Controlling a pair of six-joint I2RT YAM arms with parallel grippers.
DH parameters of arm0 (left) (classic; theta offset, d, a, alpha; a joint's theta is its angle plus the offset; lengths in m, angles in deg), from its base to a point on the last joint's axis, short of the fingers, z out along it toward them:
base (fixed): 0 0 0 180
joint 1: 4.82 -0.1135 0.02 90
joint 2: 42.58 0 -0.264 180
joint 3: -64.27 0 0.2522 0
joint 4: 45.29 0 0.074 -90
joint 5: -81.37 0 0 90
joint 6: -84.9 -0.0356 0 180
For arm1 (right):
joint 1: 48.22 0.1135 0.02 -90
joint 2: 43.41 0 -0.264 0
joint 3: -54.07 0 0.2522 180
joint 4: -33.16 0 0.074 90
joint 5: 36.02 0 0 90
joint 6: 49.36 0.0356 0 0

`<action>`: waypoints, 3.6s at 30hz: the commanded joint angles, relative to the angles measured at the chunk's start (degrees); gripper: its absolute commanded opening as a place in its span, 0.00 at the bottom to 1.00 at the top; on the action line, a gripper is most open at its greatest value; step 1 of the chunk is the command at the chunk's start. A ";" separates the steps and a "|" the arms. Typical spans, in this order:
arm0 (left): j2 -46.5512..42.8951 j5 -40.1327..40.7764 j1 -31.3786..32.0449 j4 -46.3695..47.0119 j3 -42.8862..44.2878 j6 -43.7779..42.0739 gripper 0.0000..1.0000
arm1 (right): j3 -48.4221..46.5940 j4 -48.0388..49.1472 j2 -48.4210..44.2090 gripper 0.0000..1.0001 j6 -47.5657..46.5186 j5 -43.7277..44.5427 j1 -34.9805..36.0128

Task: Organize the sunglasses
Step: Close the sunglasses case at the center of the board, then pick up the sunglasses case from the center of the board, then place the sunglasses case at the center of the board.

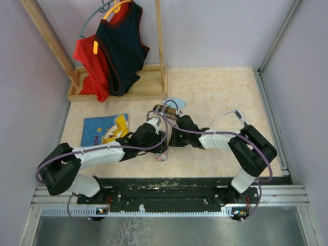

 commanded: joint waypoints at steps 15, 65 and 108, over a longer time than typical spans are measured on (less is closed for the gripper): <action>-24.09 12.89 -9.62 -11.75 1.98 -8.93 0.63 | 1.34 -6.31 -15.75 0.86 1.48 23.12 4.51; -39.38 9.30 -11.47 -18.47 -2.26 -6.54 0.74 | -16.00 -18.40 -11.45 0.30 -18.55 28.45 -9.09; -38.52 13.95 -11.56 -24.53 5.28 -13.81 0.80 | -35.93 -18.76 5.86 0.90 -40.82 1.67 -22.36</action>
